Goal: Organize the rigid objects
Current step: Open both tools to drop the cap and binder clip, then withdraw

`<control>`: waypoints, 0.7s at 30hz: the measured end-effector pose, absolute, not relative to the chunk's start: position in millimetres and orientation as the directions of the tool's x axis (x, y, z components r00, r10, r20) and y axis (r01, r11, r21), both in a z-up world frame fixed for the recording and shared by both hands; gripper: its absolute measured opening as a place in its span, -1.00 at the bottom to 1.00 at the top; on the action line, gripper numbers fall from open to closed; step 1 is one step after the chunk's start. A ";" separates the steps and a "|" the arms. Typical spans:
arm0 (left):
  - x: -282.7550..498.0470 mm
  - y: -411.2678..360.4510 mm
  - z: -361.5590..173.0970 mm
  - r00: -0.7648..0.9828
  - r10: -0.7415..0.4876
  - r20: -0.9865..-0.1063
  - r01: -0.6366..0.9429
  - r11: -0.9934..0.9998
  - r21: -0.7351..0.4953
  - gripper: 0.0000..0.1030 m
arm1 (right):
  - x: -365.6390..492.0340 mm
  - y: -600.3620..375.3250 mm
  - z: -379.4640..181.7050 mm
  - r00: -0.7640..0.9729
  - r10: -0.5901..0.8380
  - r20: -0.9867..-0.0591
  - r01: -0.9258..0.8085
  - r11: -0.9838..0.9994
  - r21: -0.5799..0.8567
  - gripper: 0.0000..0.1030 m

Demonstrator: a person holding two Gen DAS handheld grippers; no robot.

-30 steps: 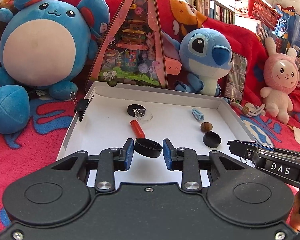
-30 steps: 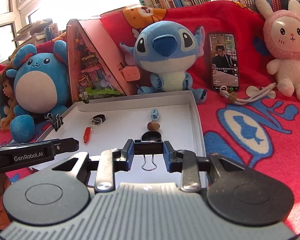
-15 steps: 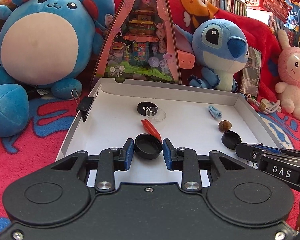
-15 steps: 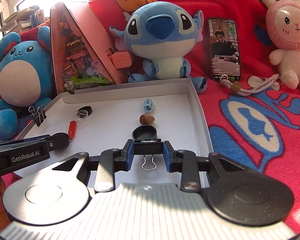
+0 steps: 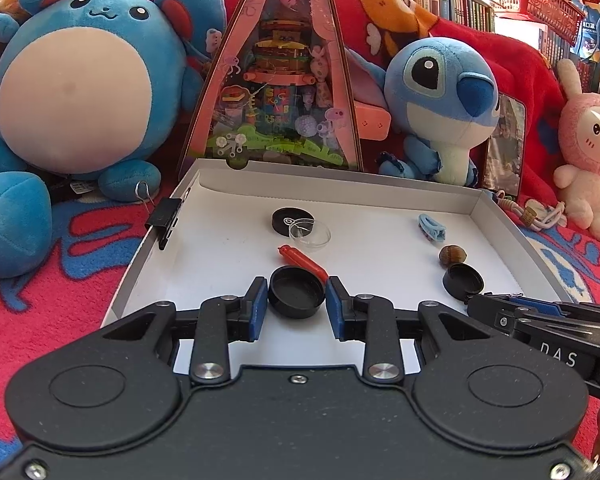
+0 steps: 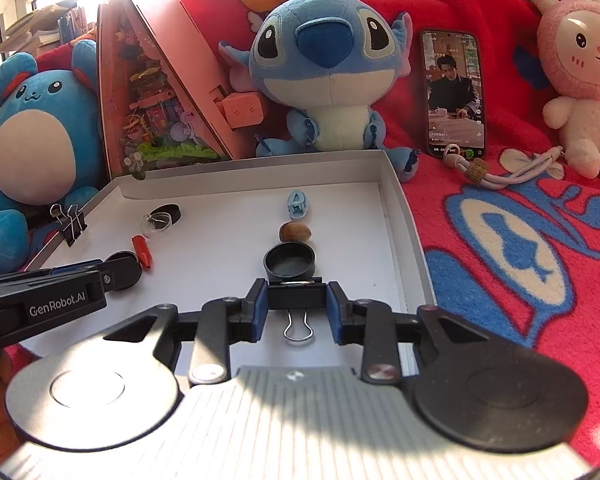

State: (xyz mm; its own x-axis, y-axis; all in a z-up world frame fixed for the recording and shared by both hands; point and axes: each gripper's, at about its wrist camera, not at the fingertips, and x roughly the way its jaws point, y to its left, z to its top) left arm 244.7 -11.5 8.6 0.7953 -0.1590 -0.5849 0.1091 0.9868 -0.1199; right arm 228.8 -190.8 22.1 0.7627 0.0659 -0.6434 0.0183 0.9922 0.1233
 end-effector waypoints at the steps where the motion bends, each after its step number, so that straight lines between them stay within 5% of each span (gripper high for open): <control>1: 243.6 -11.1 8.9 0.794 -0.160 -0.587 0.109 0.987 -0.121 -0.41 | 228.8 -190.9 22.1 0.762 0.068 -0.644 0.017 0.992 0.125 -0.29; 5: 240.2 -10.5 10.9 0.794 -0.159 -0.587 0.113 0.987 -0.114 -0.38 | 227.2 -193.0 24.4 0.767 0.076 -0.637 0.016 0.990 0.137 -0.14; 7: 236.8 -10.7 14.0 0.799 -0.156 -0.581 0.119 0.988 -0.102 -0.21 | 225.5 -194.2 26.6 0.770 0.083 -0.632 0.012 0.990 0.143 0.07; 21: 192.9 -5.1 39.1 0.804 -0.211 -0.556 0.192 0.977 -0.094 0.34 | 193.7 -191.3 49.3 0.804 0.101 -0.586 -0.047 0.993 0.107 0.48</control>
State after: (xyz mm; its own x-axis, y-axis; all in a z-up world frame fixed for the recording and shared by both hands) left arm 192.9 -5.1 39.1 0.8036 -0.2113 -0.5564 0.1916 0.9769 -0.0942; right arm 193.7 -191.3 49.3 0.8038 0.1008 -0.5863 -0.0466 0.9932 0.1069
